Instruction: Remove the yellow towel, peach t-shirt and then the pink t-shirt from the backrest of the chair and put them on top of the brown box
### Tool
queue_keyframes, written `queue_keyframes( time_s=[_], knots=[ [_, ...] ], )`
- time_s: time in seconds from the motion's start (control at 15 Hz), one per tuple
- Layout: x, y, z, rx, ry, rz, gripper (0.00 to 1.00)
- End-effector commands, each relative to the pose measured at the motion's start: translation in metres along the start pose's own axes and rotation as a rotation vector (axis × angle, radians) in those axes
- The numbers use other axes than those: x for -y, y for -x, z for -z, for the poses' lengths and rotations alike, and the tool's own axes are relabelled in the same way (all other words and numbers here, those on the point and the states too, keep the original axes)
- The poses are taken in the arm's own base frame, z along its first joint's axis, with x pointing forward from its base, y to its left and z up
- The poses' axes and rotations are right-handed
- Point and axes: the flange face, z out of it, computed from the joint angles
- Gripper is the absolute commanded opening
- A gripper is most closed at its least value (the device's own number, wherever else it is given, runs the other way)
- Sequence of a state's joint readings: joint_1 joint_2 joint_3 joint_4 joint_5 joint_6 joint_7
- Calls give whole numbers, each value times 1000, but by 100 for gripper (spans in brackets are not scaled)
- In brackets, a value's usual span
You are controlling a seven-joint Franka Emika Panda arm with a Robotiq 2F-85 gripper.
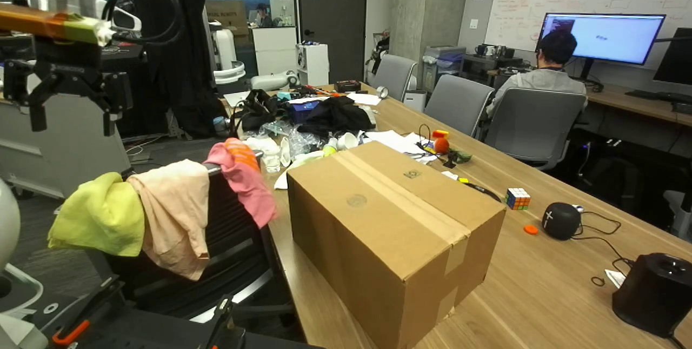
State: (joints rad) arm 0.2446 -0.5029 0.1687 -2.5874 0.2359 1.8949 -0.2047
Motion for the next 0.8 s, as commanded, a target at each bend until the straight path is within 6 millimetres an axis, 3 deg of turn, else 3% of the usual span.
queue_keyframes(
  time_s=[0.0,0.2,0.27,0.73],
  knots=[
    [33,19,-27,-119,35,14,100],
    [56,28,-54,-186,45,5,100],
    [70,9,-41,-201,45,6,100],
    [108,1,-62,-276,107,10,100]
  ],
)
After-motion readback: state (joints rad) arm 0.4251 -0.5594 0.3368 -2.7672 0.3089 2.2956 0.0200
